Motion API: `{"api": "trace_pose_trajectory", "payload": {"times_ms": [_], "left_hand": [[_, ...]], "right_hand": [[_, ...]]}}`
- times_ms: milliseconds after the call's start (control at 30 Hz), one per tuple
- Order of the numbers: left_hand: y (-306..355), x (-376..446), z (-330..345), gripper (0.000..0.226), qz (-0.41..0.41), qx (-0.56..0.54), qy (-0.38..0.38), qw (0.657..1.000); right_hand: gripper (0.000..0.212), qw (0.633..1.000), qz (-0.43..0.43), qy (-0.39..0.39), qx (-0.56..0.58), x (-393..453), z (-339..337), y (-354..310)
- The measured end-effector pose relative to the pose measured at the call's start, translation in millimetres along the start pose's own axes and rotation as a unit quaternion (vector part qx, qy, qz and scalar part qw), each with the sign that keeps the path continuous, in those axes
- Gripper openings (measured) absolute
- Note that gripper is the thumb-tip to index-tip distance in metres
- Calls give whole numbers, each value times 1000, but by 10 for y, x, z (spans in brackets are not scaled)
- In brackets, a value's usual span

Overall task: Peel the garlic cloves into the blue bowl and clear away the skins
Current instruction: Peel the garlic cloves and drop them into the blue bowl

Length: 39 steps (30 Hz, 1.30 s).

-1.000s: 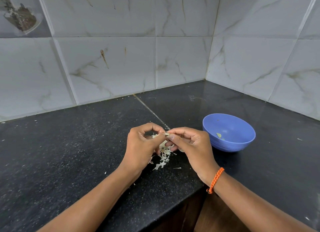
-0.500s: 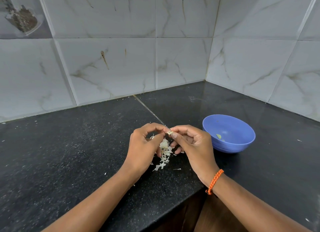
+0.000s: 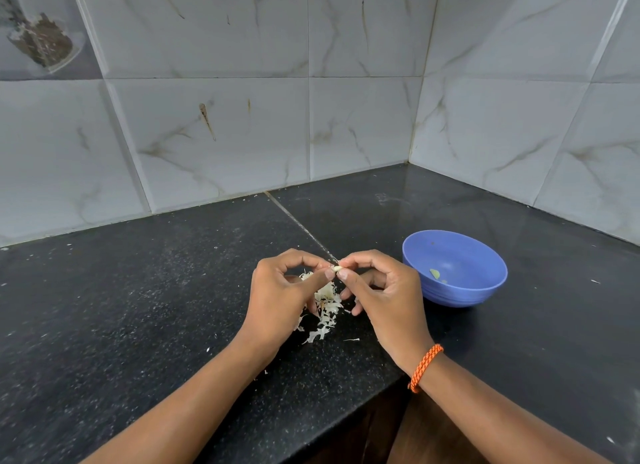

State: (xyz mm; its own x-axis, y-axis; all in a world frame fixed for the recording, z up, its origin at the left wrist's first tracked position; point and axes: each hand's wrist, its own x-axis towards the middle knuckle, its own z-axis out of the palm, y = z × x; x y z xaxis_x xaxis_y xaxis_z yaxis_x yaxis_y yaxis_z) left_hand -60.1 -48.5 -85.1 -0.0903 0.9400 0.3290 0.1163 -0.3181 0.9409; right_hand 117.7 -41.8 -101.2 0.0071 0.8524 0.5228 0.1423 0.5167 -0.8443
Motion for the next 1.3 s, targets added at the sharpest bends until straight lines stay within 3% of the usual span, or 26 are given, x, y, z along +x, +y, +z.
{"api": "trace_pose_trajectory", "payload": {"times_ms": [367,933,1300], "left_hand": [[2,-8,-7,7,-46,-71,-11,996],[-1,-9,15,11,-54,-51,-42,996],[-6,-19,11,10,-48,-56,-40,996]], "right_hand": [[9,1000,2,-15,21,7,-15,-4],[22,999,-18,1,-37,-8,3,-6],[28,1000,-9,-8,-16,-6,17,-49]]}}
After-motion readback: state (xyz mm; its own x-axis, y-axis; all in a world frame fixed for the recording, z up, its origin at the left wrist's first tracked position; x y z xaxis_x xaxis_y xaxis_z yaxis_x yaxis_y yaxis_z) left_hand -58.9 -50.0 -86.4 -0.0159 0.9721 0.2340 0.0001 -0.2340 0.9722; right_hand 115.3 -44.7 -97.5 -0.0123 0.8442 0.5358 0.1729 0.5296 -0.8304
